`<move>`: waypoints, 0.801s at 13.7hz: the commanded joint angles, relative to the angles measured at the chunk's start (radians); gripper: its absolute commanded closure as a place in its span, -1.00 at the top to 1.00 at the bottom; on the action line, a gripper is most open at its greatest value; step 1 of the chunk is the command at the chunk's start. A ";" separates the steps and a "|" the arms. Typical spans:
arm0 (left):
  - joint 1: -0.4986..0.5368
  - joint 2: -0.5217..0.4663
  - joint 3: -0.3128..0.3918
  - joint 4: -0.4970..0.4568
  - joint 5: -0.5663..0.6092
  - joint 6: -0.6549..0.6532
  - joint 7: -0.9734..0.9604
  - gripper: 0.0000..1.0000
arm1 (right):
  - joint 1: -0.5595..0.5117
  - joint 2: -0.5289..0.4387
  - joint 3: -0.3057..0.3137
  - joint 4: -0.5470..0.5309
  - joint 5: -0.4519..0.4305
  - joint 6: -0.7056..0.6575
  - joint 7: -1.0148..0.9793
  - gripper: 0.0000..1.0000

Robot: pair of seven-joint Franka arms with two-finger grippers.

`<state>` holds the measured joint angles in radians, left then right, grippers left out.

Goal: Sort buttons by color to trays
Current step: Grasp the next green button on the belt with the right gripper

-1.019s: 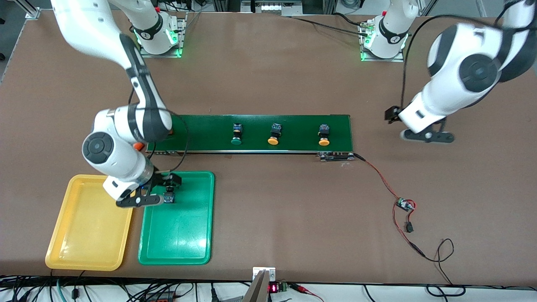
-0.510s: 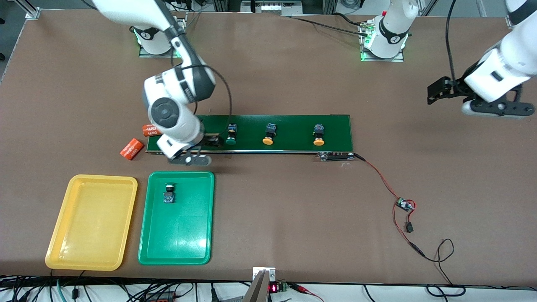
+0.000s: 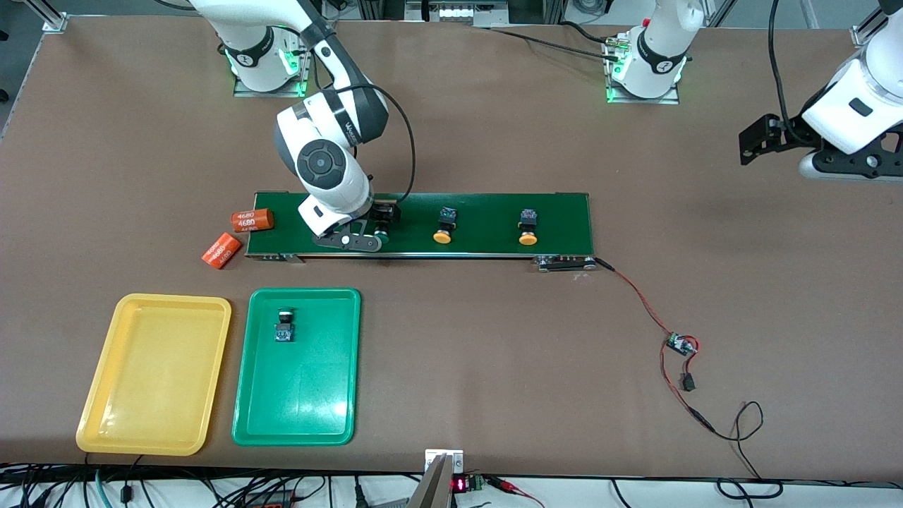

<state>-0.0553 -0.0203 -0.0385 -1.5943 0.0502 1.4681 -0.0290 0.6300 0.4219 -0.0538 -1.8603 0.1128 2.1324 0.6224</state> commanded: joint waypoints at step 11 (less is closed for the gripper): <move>0.003 0.014 -0.004 0.063 0.025 -0.038 0.023 1.00 | -0.013 0.014 0.005 -0.040 -0.001 0.034 -0.001 -0.54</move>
<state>-0.0517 -0.0186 -0.0385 -1.5644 0.0504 1.4534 -0.0250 0.6274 0.4445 -0.0541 -1.9002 0.1128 2.1576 0.6224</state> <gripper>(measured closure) 0.000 0.564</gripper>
